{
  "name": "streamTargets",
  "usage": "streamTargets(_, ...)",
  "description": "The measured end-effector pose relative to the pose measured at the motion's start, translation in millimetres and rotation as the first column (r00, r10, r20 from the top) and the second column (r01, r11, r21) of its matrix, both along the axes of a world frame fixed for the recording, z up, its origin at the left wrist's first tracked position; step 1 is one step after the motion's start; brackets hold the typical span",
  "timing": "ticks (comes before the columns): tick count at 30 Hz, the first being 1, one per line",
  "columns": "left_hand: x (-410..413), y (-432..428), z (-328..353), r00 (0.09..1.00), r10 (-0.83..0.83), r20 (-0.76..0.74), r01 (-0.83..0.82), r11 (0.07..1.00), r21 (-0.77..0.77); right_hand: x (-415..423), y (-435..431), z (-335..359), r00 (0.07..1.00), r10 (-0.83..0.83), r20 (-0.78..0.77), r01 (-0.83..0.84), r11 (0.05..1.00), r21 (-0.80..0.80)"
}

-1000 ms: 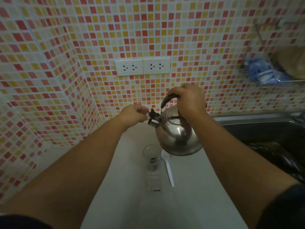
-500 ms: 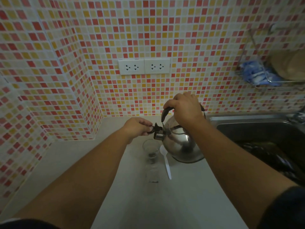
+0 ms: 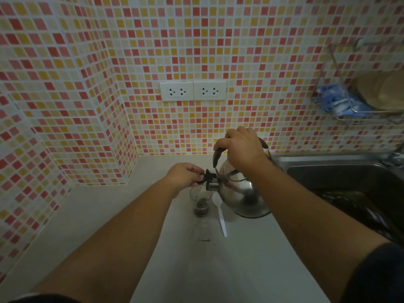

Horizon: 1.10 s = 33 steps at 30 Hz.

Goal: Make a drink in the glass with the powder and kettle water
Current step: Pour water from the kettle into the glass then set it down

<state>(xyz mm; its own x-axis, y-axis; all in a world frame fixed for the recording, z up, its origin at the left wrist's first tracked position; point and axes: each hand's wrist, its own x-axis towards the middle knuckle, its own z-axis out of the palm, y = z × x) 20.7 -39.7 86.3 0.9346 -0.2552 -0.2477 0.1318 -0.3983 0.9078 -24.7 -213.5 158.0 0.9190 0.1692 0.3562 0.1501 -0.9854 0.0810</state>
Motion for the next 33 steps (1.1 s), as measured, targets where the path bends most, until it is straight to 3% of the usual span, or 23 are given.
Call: streamTargets(33,-2,-1,14,1.000,0.003,-0.013,-0.002,1.000,0.016,-1,0,6,0.999,-0.007,0.036,0.006,1.000,0.015)
